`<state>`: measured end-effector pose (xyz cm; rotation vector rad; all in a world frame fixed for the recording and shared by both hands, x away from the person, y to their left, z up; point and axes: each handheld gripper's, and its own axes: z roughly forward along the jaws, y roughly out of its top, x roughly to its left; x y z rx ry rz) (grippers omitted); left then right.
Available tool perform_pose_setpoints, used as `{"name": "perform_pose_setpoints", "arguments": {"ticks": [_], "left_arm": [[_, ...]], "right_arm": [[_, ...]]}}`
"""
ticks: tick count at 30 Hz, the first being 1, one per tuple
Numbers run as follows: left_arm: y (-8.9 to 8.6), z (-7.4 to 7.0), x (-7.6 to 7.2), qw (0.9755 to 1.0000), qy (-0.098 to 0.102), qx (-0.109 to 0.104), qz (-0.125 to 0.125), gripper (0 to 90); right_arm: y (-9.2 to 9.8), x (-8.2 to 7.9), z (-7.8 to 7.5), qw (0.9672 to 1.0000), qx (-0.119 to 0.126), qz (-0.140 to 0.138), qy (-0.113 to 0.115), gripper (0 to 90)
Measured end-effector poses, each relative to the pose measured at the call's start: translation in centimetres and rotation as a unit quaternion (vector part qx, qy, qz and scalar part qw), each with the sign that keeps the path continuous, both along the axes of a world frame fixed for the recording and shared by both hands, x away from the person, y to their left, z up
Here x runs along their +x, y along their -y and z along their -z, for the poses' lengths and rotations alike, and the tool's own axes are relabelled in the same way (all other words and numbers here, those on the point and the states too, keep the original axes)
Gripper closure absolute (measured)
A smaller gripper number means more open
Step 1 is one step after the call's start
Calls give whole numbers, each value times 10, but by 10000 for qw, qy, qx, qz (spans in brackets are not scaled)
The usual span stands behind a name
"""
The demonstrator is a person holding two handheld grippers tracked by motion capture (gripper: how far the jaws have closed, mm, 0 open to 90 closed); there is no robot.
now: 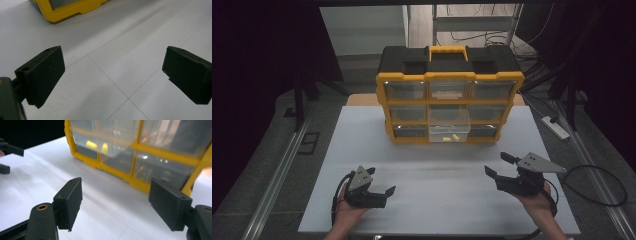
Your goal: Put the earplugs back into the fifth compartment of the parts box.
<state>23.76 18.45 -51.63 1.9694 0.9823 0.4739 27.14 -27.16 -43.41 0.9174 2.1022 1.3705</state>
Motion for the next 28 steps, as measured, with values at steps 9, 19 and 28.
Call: {"name": "perform_pose_setpoints", "arguments": {"ticks": [9, 19, 28], "left_arm": [[2, -2, -3, 10000, 80, 47, 35, 41], [3, -1, -2, 9999, 86, 99, 46, 41], [4, 0, -4, 9999, 54, 126, 52, 41]], "right_arm": [[28, -11, 41, 9991, -75, 185, -362, 260], [41, -6, 54, 9980, 27, 331, -537, 253], [40, -4, 55, 9983, -59, 294, -491, 253]]}}
